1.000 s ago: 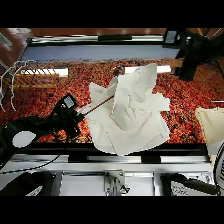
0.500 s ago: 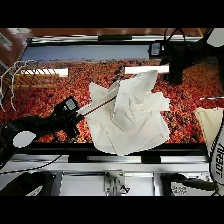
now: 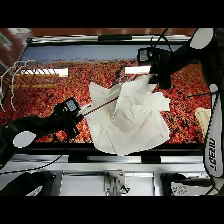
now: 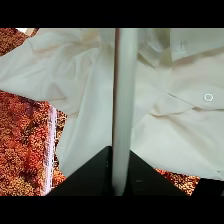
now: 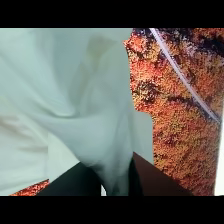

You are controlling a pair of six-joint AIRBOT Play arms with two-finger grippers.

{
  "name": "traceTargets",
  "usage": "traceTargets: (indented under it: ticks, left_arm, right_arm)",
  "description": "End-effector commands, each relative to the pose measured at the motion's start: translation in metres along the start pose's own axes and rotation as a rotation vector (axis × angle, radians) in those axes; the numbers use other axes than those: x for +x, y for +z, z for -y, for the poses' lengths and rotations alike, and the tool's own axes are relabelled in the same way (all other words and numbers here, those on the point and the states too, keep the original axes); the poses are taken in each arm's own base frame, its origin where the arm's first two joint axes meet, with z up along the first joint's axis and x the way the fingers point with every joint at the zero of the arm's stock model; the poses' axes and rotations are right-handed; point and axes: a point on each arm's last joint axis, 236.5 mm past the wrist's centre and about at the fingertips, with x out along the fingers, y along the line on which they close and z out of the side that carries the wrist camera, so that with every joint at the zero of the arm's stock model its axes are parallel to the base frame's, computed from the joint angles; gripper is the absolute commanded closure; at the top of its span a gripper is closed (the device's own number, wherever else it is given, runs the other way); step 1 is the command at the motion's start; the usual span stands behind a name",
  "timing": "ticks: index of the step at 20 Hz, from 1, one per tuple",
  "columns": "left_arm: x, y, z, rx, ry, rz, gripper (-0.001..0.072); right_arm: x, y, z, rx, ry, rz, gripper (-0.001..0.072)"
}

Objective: Fold the shirts.

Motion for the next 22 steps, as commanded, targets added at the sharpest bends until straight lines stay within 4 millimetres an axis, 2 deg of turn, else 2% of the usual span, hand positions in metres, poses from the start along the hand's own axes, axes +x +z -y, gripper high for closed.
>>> traceTargets:
  ticks: [1,4,6,7,10,12,15,19,22]
  left_arm:
    - [0.001,0.010,-0.009,0.001,0.035,0.041,0.0666]
    - [0.008,0.006,-0.022,-0.013,0.067,0.036,0.0663]
    - [0.009,0.004,-0.045,-0.025,0.133,0.045,0.0652]
    - [0.007,0.001,-0.060,-0.021,0.179,0.046,0.0570]
    - [-0.007,-0.002,-0.110,-0.023,0.335,0.078,0.0392]
    - [-0.018,-0.003,-0.137,-0.033,0.422,0.104,0.0362]
    - [-0.033,-0.007,-0.166,-0.054,0.519,0.129,0.0254]
    - [-0.046,-0.012,-0.188,-0.072,0.590,0.144,0.0229]
    - [-0.057,-0.007,-0.200,-0.072,0.645,0.179,0.0229]
  right_arm:
    - [0.003,0.001,-0.015,0.035,0.071,-0.001,0.0620]
    - [0.000,0.001,-0.019,0.041,0.083,-0.003,0.0636]
    - [-0.006,0.002,-0.020,0.039,0.073,-0.004,0.0636]
    - [-0.010,0.003,-0.020,0.036,0.062,-0.003,0.0636]
    - [-0.022,0.011,-0.021,0.026,0.039,0.014,0.0637]
    - [-0.027,0.018,-0.022,0.023,0.032,0.040,0.0637]
    - [-0.030,0.024,-0.025,0.037,0.037,0.053,0.0638]
    - [-0.041,0.027,-0.026,0.040,0.014,0.057,0.0639]
    - [-0.050,0.030,-0.026,0.052,-0.010,0.058,0.0640]
